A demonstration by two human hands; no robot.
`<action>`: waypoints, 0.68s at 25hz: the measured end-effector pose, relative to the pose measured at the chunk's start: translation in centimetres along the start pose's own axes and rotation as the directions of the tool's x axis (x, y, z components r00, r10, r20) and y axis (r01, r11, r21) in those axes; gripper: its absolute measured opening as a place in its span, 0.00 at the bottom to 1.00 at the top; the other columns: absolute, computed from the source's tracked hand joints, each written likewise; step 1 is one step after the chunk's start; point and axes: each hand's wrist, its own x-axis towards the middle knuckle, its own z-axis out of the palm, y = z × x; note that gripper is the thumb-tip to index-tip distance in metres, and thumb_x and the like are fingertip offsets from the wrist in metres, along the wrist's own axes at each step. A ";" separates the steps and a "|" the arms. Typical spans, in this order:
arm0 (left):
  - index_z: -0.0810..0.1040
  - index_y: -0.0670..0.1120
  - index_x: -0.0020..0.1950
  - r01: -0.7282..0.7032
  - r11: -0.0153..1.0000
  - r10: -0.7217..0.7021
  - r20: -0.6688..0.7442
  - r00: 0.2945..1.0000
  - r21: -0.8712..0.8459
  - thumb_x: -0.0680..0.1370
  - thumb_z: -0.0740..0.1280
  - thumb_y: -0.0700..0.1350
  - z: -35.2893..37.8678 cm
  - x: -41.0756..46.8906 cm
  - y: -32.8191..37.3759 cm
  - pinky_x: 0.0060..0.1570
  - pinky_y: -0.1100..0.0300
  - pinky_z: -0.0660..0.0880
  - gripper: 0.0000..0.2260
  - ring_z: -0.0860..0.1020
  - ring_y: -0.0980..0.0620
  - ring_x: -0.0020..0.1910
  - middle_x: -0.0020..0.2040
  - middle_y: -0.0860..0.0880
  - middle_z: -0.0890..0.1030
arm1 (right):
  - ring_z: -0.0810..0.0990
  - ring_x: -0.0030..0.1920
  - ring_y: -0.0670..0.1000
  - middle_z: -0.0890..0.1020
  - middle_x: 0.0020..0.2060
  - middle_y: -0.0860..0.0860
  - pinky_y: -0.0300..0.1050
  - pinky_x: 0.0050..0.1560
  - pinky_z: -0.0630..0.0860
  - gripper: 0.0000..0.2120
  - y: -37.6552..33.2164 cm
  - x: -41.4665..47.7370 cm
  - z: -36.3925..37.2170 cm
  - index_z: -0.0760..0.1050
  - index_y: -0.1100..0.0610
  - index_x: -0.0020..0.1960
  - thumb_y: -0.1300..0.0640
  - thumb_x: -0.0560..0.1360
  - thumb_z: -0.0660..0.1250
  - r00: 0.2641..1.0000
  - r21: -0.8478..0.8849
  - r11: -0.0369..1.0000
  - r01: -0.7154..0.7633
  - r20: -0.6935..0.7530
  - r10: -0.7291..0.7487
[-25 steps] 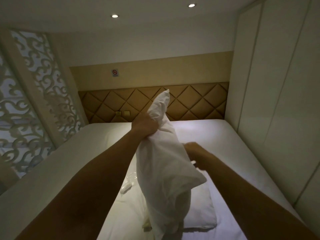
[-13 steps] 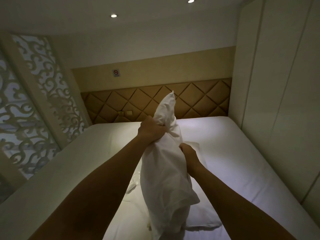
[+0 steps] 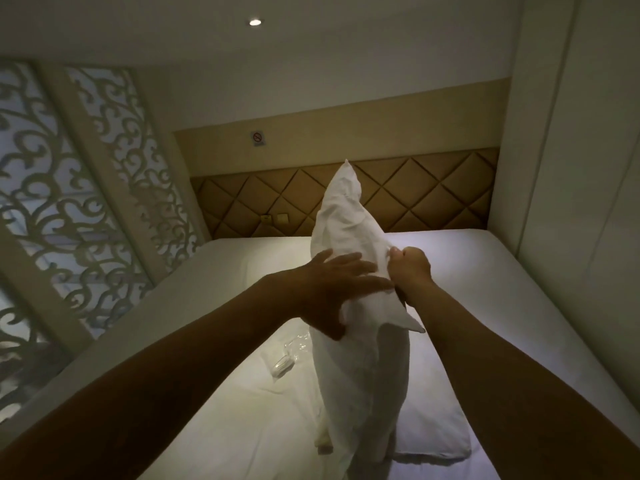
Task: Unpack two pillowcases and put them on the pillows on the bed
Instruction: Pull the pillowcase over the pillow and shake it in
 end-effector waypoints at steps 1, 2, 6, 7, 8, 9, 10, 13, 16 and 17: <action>0.57 0.59 0.77 0.000 0.999 0.001 -0.010 1.000 0.048 0.70 0.74 0.60 0.2 0.5 0.0 0.74 0.38 0.51 0.40 0.52 0.45 0.78 0.78 0.51 0.57 | 0.78 0.43 0.54 0.78 0.42 0.57 0.47 0.47 0.78 0.15 0.0 0.2 0.2 0.74 0.62 0.51 0.50 0.83 0.58 1.000 0.012 1.000 -0.020 -0.003 0.020; 0.61 0.58 0.76 -0.006 0.997 0.008 -0.029 1.000 0.077 0.71 0.73 0.60 0.4 0.9 0.0 0.74 0.38 0.52 0.36 0.54 0.45 0.77 0.77 0.50 0.60 | 0.78 0.43 0.54 0.78 0.42 0.57 0.47 0.48 0.78 0.15 -0.1 0.2 0.3 0.74 0.61 0.50 0.50 0.83 0.59 0.999 0.001 0.999 -0.032 0.001 0.032; 0.73 0.51 0.67 0.086 0.996 -0.080 -0.159 0.984 0.036 0.75 0.68 0.61 0.7 2.6 -0.8 0.70 0.46 0.66 0.24 0.74 0.48 0.65 0.65 0.49 0.77 | 0.77 0.39 0.53 0.77 0.39 0.58 0.49 0.46 0.78 0.13 -0.3 0.0 -0.7 0.75 0.62 0.44 0.54 0.81 0.61 0.989 -0.009 1.000 -0.023 0.145 0.024; 0.75 0.50 0.65 0.147 0.989 -0.144 -0.194 0.970 0.002 0.76 0.66 0.62 1.0 3.0 -1.3 0.68 0.49 0.69 0.22 0.77 0.48 0.62 0.62 0.50 0.79 | 0.77 0.39 0.53 0.78 0.40 0.59 0.47 0.44 0.77 0.12 -0.5 -0.4 -1.1 0.75 0.63 0.46 0.56 0.81 0.61 0.982 0.021 1.000 -0.007 0.191 0.003; 0.76 0.50 0.63 0.208 0.978 -0.207 -0.245 0.947 -0.023 0.77 0.65 0.62 1.3 3.3 -1.8 0.67 0.52 0.70 0.21 0.78 0.49 0.59 0.60 0.50 0.80 | 0.77 0.41 0.53 0.79 0.42 0.60 0.45 0.43 0.77 0.11 -1.0 -0.9 -1.5 0.76 0.64 0.48 0.56 0.80 0.62 0.976 0.046 0.999 0.014 0.216 -0.023; 0.77 0.49 0.61 0.255 0.966 -0.254 -0.304 0.918 -0.038 0.77 0.64 0.62 1.5 3.7 -2.2 0.64 0.54 0.71 0.21 0.79 0.49 0.57 0.58 0.49 0.81 | 0.78 0.44 0.53 0.79 0.44 0.59 0.43 0.43 0.77 0.11 -1.4 -1.4 -1.8 0.76 0.64 0.50 0.56 0.80 0.62 0.974 0.069 0.997 0.043 0.218 -0.057; 0.77 0.48 0.60 0.293 0.955 -0.291 -0.359 0.887 -0.052 0.78 0.63 0.62 1.8 4.1 -2.6 0.61 0.55 0.72 0.20 0.80 0.49 0.54 0.56 0.49 0.82 | 0.78 0.45 0.53 0.79 0.44 0.58 0.43 0.43 0.77 0.11 -1.9 -2.1 -1.9 0.77 0.62 0.49 0.55 0.80 0.63 0.975 0.095 0.992 0.078 0.203 -0.096; 0.77 0.46 0.56 0.398 0.910 -0.411 -0.407 0.816 -0.120 0.77 0.64 0.62 1.6 4.7 -3.7 0.49 0.57 0.75 0.20 0.81 0.49 0.46 0.49 0.48 0.83 | 0.78 0.44 0.52 0.79 0.41 0.54 0.47 0.46 0.78 0.09 -2.4 -4.1 -1.9 0.75 0.58 0.47 0.52 0.77 0.64 0.971 0.128 0.965 0.230 0.034 -0.236; 0.77 0.47 0.53 0.447 0.870 -0.492 -0.407 0.770 -0.207 0.75 0.67 0.60 -1.1 4.9 -4.7 0.46 0.53 0.78 0.18 0.80 0.49 0.42 0.45 0.48 0.82 | 0.77 0.44 0.47 0.77 0.45 0.49 0.39 0.42 0.78 0.11 -1.9 -5.9 -2.2 0.71 0.54 0.52 0.49 0.76 0.68 0.920 0.108 0.918 0.382 -0.144 -0.366; 0.78 0.47 0.51 0.449 0.863 -0.504 -0.416 0.757 -0.230 0.73 0.68 0.59 -2.5 4.7 -4.7 0.46 0.53 0.77 0.16 0.80 0.49 0.42 0.43 0.49 0.81 | 0.78 0.43 0.47 0.77 0.44 0.49 0.37 0.40 0.77 0.12 -2.0 -6.2 -2.4 0.70 0.54 0.52 0.48 0.76 0.69 0.904 0.097 0.904 0.417 -0.152 -0.401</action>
